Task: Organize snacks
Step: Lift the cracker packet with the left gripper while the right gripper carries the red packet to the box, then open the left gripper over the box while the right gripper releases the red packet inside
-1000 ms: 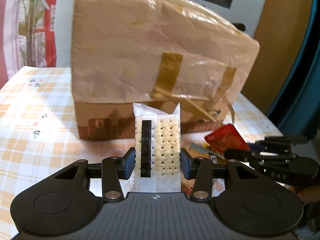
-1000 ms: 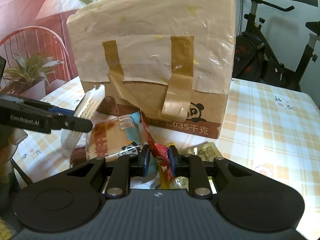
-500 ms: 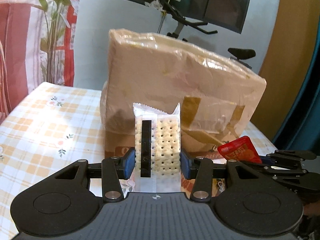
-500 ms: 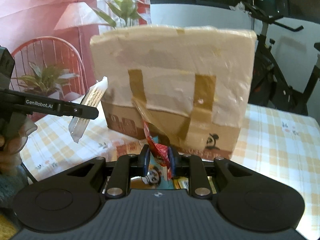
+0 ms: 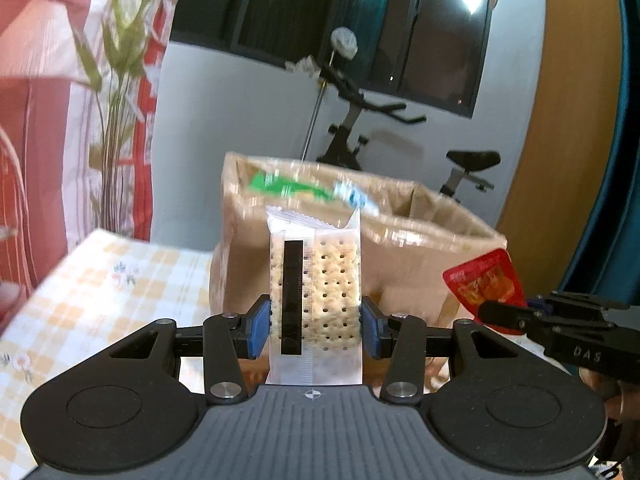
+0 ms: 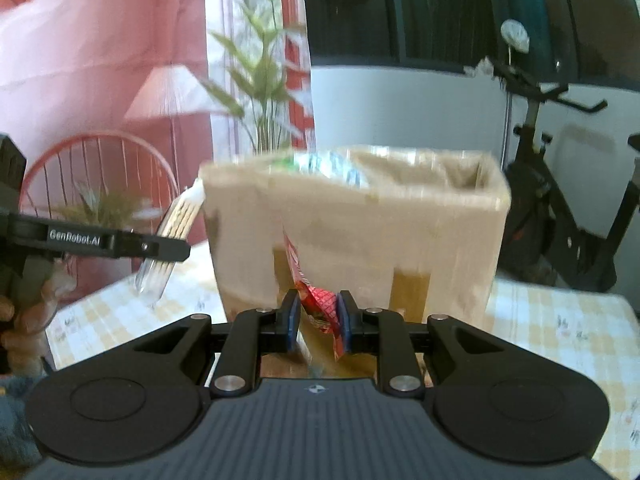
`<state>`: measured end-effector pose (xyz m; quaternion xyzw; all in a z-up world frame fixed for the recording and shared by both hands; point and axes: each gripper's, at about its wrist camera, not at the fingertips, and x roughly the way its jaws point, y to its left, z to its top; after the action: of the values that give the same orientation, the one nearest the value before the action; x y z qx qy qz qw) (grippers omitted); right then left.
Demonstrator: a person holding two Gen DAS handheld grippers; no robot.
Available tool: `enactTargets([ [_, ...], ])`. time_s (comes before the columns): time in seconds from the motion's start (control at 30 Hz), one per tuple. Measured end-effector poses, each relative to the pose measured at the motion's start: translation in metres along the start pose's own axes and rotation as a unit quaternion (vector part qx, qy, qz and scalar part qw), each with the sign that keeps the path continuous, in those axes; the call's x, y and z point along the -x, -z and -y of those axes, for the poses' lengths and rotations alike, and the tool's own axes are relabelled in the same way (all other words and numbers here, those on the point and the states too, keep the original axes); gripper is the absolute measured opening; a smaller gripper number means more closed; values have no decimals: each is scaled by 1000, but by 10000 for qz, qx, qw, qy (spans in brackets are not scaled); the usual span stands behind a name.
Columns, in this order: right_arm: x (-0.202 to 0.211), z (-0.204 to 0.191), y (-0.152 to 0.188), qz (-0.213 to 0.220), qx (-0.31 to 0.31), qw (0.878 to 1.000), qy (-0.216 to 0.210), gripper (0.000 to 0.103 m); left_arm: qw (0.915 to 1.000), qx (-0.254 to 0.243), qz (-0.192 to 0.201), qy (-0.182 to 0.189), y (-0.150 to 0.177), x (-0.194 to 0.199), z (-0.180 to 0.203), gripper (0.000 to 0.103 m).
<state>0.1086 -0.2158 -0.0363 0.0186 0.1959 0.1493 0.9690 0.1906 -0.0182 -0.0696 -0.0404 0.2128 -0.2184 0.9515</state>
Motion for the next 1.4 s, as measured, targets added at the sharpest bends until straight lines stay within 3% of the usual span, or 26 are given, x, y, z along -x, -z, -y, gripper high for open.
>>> enactTargets([
  [0.3, 7, 9, -47, 599, 52, 9982, 30, 22, 9981, -237, 537, 182, -42, 1, 16, 48],
  [0.53, -21, 31, -87, 850, 80, 9962, 182, 22, 9960, -263, 674, 522, -85, -43, 24, 48],
  [0.77, -62, 56, -97, 716, -45, 9959, 545, 22, 9973, -342, 496, 430, -113, -101, 33, 48],
  [1.1, -89, 80, -74, 112, -324, 9952, 914, 22, 9967, -766, 0, 273, -121, -146, 50, 49],
  [1.23, -87, 81, -70, -16, -301, 9946, 992, 23, 9969, -774, 43, 134, -122, -145, 46, 71],
  [1.3, -84, 80, -70, -39, -294, 9946, 990, 24, 9973, -721, 50, 105, -122, -142, 42, 74],
  [1.4, -77, 79, -70, -41, -339, 9952, 912, 33, 9977, -658, -45, 135, -122, -138, 37, 74],
])
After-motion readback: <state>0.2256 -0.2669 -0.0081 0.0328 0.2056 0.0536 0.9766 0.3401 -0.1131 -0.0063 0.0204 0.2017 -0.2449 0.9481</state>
